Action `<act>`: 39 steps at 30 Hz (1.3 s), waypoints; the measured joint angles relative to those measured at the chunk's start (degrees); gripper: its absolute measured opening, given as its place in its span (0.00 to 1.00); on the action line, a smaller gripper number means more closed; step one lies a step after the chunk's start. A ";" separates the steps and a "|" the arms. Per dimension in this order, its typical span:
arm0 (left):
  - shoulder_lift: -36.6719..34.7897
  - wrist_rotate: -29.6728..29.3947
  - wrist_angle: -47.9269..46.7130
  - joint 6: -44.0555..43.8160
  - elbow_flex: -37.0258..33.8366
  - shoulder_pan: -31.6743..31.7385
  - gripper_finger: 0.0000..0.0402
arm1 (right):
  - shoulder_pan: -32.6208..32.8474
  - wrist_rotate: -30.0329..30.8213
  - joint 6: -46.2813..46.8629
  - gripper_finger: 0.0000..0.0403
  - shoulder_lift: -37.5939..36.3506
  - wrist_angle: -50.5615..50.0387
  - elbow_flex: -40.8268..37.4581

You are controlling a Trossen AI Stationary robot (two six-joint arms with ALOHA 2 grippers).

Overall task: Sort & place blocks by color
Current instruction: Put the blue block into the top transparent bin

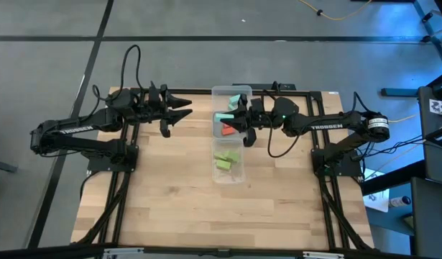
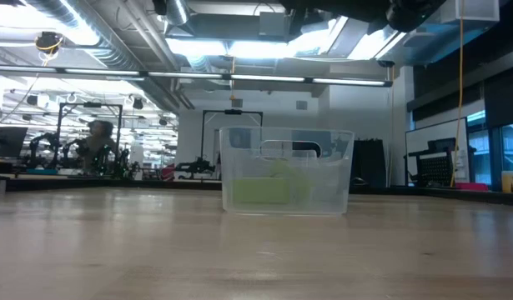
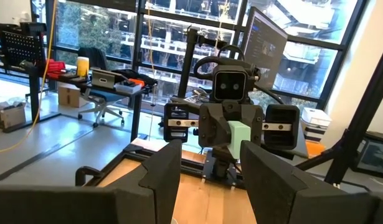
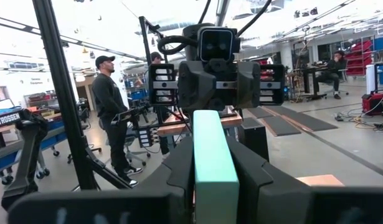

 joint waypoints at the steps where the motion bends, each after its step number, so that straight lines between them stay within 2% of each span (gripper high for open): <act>1: 0.00 0.00 0.00 0.00 0.00 0.00 0.39 | 0.00 0.02 0.02 0.15 0.00 0.00 0.00; 13: 0.00 -0.39 0.02 0.05 0.00 0.00 0.39 | 0.00 0.50 -0.92 0.15 0.00 -3.67 0.04; 19: 0.00 -1.38 0.02 0.10 0.00 0.00 0.39 | -1.17 7.71 -1.79 0.15 0.00 -9.00 0.17; 21: 0.02 -2.19 0.02 0.10 0.00 0.00 0.39 | -2.58 10.43 -2.14 0.15 0.00 -14.94 2.10; 25: 0.02 -3.30 0.04 0.12 0.00 0.00 0.39 | -6.49 14.85 -7.36 0.15 1.44 -33.67 10.24; 30: 0.02 -3.44 0.10 0.12 0.00 0.00 0.39 | -13.78 17.38 -8.86 0.15 7.80 -52.10 20.21; 34: 0.02 -3.43 0.10 0.12 0.00 0.04 0.39 | -18.64 17.53 -5.79 0.15 12.53 -58.10 23.24; 39: 0.02 -3.62 0.28 0.15 0.00 0.04 0.39 | -22.30 16.71 -1.34 0.15 16.36 -62.31 23.30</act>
